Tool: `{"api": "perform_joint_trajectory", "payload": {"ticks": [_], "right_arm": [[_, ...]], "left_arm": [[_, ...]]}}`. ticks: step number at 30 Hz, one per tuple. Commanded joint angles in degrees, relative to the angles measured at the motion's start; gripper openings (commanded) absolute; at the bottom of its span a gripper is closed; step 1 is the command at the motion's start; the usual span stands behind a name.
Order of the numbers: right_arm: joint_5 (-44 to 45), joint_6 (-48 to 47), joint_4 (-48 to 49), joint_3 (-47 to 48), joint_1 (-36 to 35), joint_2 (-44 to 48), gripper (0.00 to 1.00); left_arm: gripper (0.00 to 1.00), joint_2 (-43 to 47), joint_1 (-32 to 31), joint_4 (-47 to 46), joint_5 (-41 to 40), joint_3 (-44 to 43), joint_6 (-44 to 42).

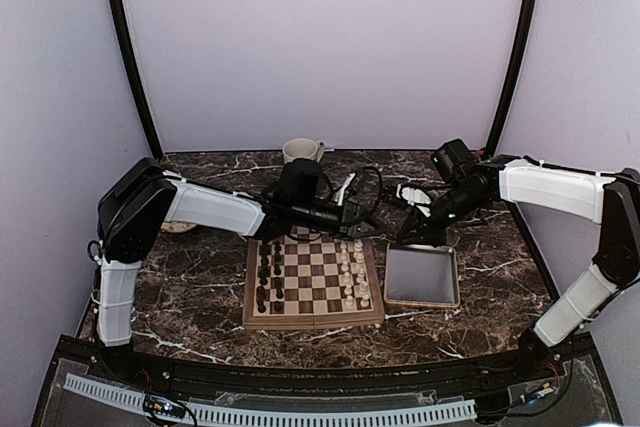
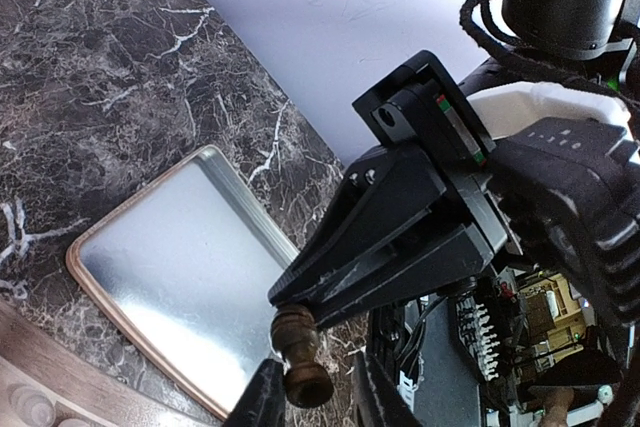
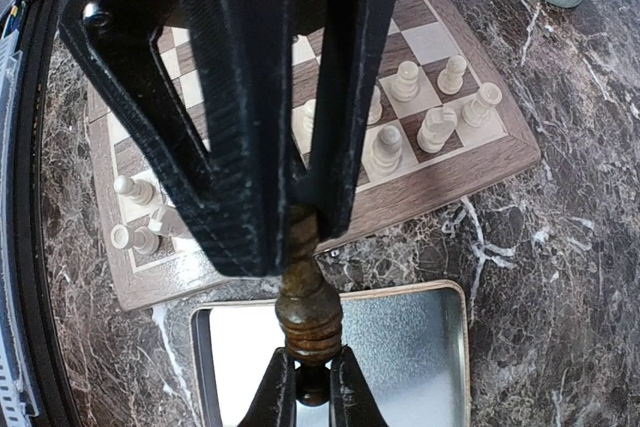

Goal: Set up the chess pieces on the board
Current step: Pick up the rook from the chess pile.

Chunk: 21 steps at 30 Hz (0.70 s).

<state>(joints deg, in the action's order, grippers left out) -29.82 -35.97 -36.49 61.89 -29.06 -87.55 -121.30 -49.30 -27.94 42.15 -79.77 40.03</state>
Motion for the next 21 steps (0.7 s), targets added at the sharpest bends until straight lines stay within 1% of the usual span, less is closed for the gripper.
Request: {"api": "perform_joint_trajectory", "payload": {"ticks": [1,5,16,18,21], "right_arm": [[0.1,-0.3,0.4,-0.3,-0.6,-0.3,0.00],[0.1,-0.2,0.3,-0.3,-0.6,-0.3,0.00],[0.7,-0.4,0.3,-0.5,-0.7,-0.4,0.00],[1.4,-0.3,0.5,-0.9,-0.7,-0.2,0.00],[2.3,-0.3,1.0,-1.6,-0.6,0.3,0.00]], "left_arm": [[0.27,-0.6,-0.3,-1.1,2.3,-2.0,0.4],[0.28,-1.2,-0.2,-0.5,2.4,-2.6,0.4],[0.15,-1.0,-0.1,0.5,3.1,-3.4,-0.2],[0.14,0.0,0.3,3.1,2.8,-3.6,-2.1],[0.13,3.2,1.3,12.9,0.9,-4.4,-8.2]]}}
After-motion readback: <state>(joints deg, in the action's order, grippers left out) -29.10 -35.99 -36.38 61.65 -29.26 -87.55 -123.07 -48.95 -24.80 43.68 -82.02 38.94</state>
